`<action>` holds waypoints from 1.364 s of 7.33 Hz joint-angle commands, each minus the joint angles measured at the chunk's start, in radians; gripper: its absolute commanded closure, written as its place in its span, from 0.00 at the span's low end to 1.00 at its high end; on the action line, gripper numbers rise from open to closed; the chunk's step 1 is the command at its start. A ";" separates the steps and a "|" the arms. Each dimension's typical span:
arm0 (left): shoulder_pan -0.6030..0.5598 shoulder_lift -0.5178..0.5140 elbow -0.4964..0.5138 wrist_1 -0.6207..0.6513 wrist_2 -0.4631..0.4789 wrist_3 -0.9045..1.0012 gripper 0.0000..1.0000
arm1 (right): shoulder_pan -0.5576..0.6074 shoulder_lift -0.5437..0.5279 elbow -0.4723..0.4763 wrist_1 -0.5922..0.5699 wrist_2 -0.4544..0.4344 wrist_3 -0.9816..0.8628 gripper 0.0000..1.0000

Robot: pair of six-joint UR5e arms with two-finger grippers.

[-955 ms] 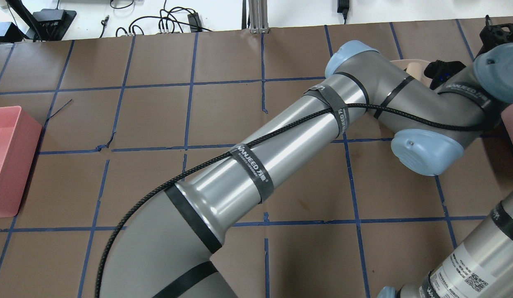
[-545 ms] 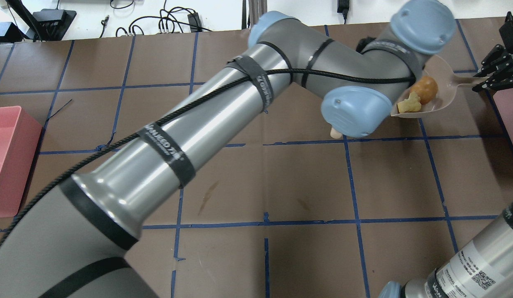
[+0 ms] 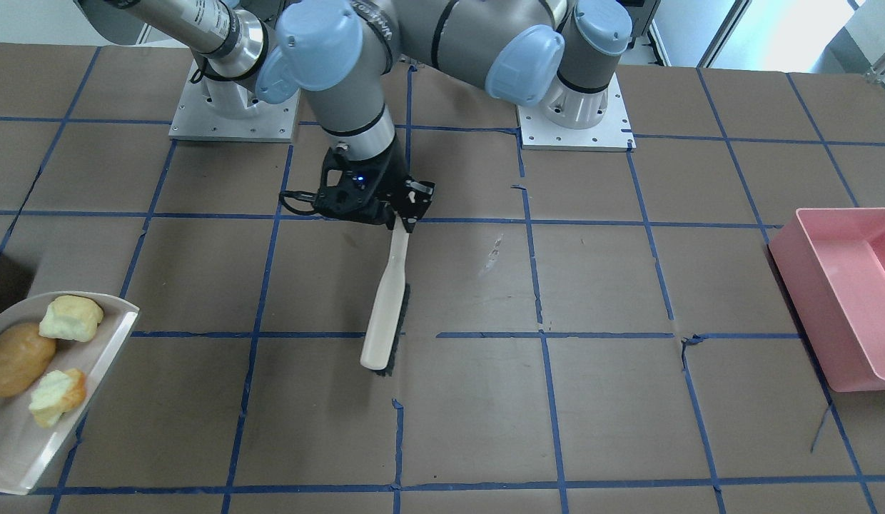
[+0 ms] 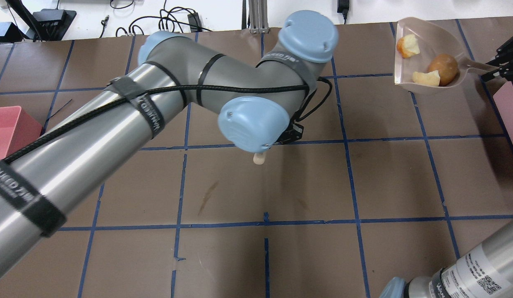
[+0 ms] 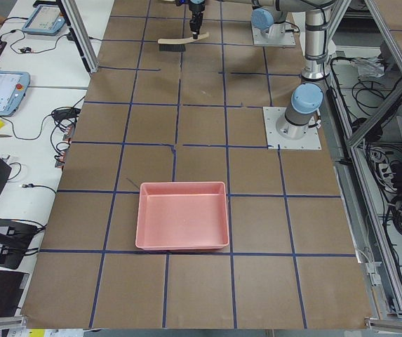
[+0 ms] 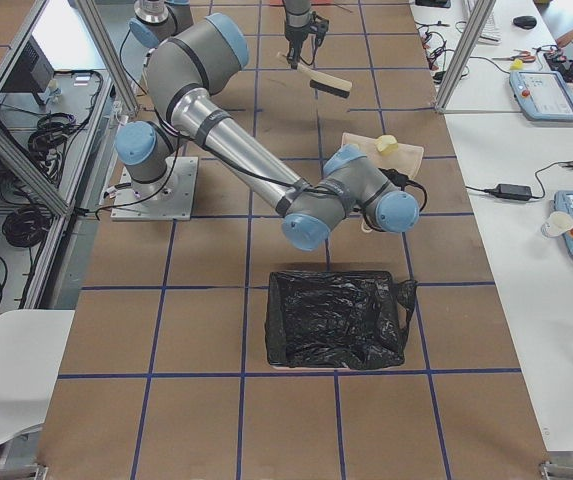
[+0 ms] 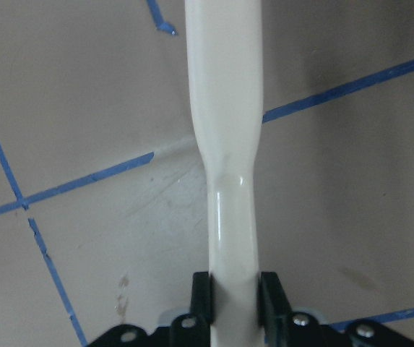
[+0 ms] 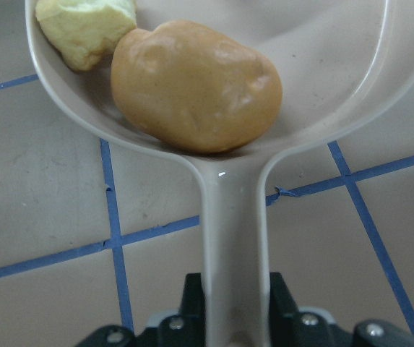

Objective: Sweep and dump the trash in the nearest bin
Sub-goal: 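Lift the loaded dustpan with the right gripper while the left withdraws the brush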

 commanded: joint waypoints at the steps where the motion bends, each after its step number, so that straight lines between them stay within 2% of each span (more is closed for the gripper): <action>1: 0.067 0.172 -0.199 0.004 -0.071 -0.034 1.00 | -0.172 -0.028 -0.011 0.095 0.005 0.007 1.00; 3: 0.064 0.249 -0.310 0.025 -0.143 -0.187 1.00 | -0.332 -0.022 -0.104 0.097 -0.101 0.000 1.00; 5: 0.046 0.304 -0.369 0.045 -0.240 -0.332 1.00 | -0.459 0.010 -0.228 0.164 -0.180 -0.006 1.00; 7: -0.069 0.314 -0.431 0.188 -0.230 -0.360 1.00 | -0.478 0.059 -0.369 0.147 -0.285 -0.013 1.00; 9: -0.108 0.329 -0.545 0.394 -0.186 -0.322 1.00 | -0.437 0.059 -0.368 -0.015 -0.430 -0.013 1.00; 10: -0.114 0.336 -0.558 0.412 -0.178 -0.274 1.00 | -0.400 0.059 -0.344 -0.090 -0.514 -0.013 1.00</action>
